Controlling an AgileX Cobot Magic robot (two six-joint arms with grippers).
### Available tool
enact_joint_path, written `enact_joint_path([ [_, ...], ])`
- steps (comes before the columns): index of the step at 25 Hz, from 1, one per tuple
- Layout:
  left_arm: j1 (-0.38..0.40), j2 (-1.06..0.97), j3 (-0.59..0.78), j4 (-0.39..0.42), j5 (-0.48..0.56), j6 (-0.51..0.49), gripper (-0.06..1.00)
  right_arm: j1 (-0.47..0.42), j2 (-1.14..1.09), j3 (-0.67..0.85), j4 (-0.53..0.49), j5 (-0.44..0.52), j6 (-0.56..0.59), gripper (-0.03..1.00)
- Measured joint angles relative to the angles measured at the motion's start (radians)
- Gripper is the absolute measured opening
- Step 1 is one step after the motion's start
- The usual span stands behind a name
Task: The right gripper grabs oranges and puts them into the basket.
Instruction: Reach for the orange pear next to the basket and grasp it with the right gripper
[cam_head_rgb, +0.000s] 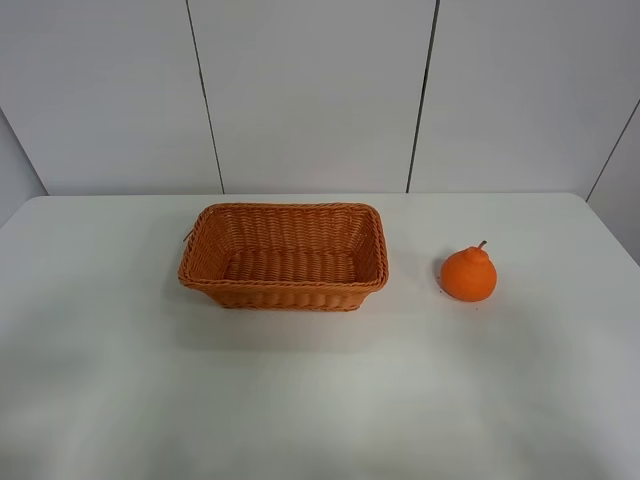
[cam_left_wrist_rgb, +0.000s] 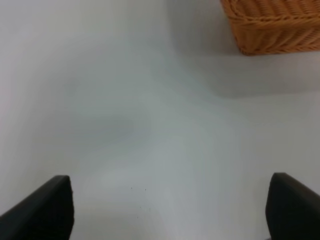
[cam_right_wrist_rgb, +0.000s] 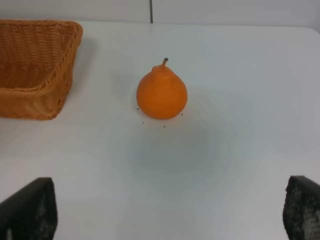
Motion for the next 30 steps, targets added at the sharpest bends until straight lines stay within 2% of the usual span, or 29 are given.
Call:
enact_joint_path([
  [10,0.0,0.0,0.0,0.0,0.0,0.0,0.88,0.0,0.001,0.0,0.0,0.0,0.0,0.69],
  [14,0.0,0.0,0.0,0.0,0.0,0.0,0.88,0.0,0.118,-0.034,0.0,-0.01,0.0,0.69],
  [20,0.0,0.0,0.0,0.0,0.0,0.0,0.88,0.0,0.553,-0.197,0.0,-0.039,0.0,0.69],
  [30,0.0,0.0,0.0,0.0,0.0,0.0,0.88,0.0,1.297,-0.584,0.008,-0.044,0.0,0.69],
])
